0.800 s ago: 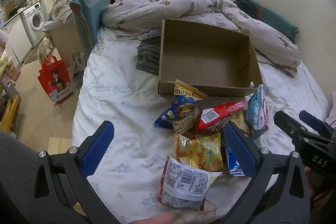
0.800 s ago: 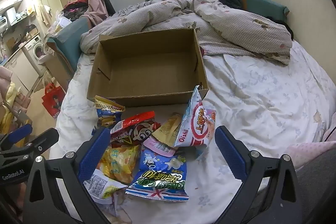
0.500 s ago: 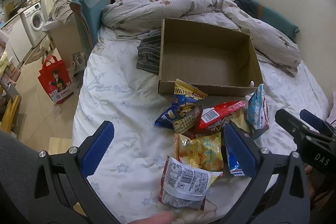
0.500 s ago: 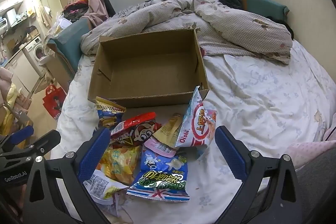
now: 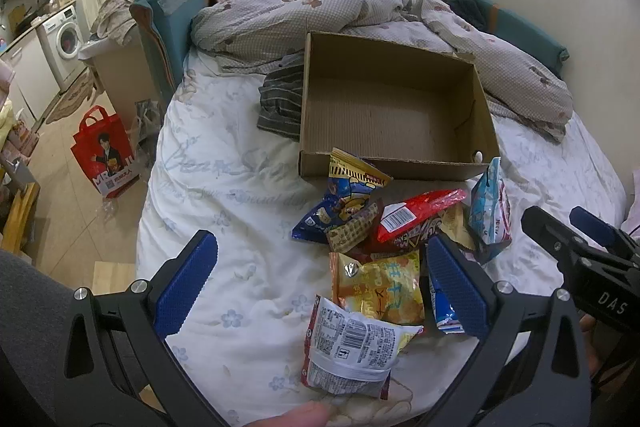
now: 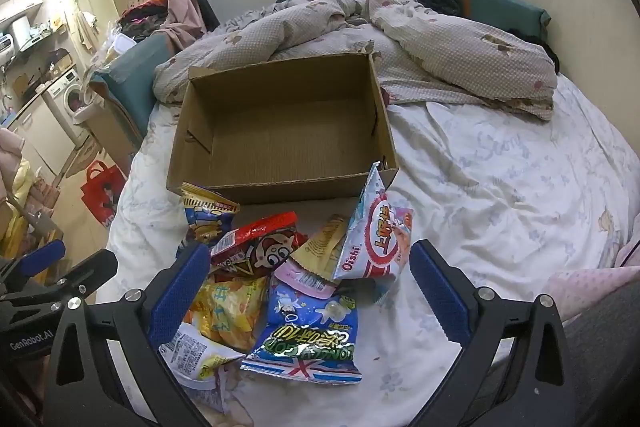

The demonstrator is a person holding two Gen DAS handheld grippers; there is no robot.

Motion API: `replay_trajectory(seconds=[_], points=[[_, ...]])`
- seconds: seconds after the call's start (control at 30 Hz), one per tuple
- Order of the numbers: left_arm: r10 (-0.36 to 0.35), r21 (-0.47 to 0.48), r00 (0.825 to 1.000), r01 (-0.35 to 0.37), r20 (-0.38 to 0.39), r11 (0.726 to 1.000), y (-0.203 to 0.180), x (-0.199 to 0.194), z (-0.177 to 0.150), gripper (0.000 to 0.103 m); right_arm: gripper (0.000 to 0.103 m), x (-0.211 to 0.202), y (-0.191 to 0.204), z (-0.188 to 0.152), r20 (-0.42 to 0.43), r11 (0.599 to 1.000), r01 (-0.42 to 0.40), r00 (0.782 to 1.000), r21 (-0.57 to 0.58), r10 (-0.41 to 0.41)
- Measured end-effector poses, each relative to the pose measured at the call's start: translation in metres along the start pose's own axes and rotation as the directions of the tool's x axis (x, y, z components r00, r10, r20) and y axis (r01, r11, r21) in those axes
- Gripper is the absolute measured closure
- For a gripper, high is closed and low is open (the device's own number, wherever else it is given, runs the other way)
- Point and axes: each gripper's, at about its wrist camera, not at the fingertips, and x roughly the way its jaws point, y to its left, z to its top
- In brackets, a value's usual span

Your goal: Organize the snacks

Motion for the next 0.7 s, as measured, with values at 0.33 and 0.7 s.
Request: replay_trajectory(seconds=[0.33,0.7], points=[[-0.004,0.001,1.000,0.004,0.006,1.000,-0.0016,0.0002,-0.0003,0.000,0.001,0.0006,-0.0013,-0.0004,-0.003,1.000,-0.002,1.000,0.004,0.002],[-0.008,0.000,1.000,0.008,0.007,1.000,-0.0021,-0.0002,0.0006,0.000,0.001,0.0006,-0.0015,-0.0008,-0.003,1.000,-0.004,1.000,0.005,0.004]])
